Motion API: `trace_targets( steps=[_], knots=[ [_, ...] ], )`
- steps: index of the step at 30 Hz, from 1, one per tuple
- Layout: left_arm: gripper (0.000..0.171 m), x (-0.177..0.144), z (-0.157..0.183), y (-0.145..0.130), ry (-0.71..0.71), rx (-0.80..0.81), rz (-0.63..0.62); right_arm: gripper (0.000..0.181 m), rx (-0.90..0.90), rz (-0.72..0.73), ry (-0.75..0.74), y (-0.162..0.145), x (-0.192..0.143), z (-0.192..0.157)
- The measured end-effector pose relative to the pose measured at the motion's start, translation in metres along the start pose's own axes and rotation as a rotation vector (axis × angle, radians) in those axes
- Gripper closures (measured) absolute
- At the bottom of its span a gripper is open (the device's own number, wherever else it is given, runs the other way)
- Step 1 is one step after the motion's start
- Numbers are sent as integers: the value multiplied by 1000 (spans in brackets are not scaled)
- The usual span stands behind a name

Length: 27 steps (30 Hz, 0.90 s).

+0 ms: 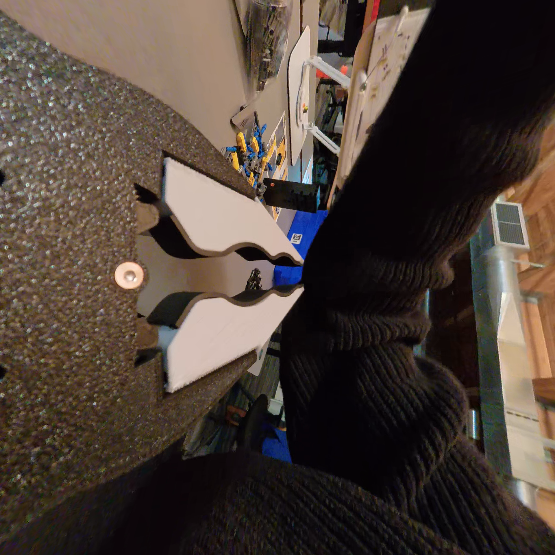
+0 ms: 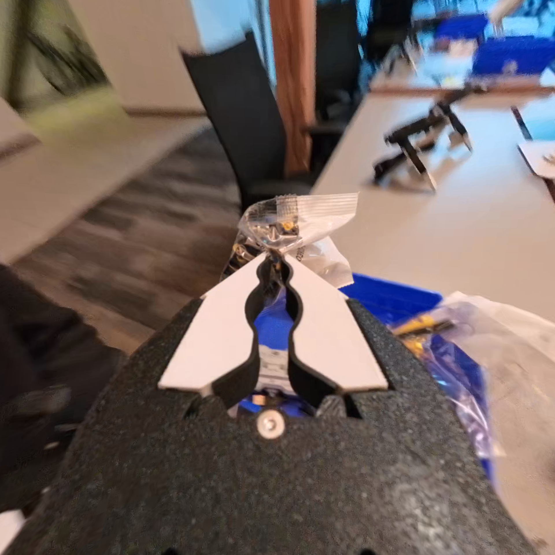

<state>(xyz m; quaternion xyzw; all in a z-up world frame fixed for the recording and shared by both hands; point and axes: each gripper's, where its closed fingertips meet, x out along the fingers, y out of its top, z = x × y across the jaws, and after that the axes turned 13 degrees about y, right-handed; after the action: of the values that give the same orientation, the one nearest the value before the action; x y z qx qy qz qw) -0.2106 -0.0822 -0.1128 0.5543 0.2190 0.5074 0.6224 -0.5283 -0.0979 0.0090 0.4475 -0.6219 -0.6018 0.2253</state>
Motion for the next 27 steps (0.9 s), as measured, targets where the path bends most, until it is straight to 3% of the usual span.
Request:
trace_targets(
  steps=[5, 9, 13, 15, 20, 27],
  knots=[
    [161, 0, -6, 3, 30, -26, 12, 177, 68, 344, 188, 21, -72, -87],
    [157, 0, -10, 7, 34, -81, 29, 177, 145, 547, 300, 6, -119, -151],
    [116, -2, -12, 23, -14, -238, 87, 177, 185, 579, 299, -34, -135, -201],
    [110, -7, -4, 36, -120, -357, 129, 177, 190, 603, 289, -51, -140, -221],
    [110, -31, -1, 72, -431, -740, 272, 177, 220, 682, 194, -82, -153, -241],
    [111, -24, 6, 69, -482, -872, 217, 176, 294, 691, 79, -120, -153, -243]
  ],
)
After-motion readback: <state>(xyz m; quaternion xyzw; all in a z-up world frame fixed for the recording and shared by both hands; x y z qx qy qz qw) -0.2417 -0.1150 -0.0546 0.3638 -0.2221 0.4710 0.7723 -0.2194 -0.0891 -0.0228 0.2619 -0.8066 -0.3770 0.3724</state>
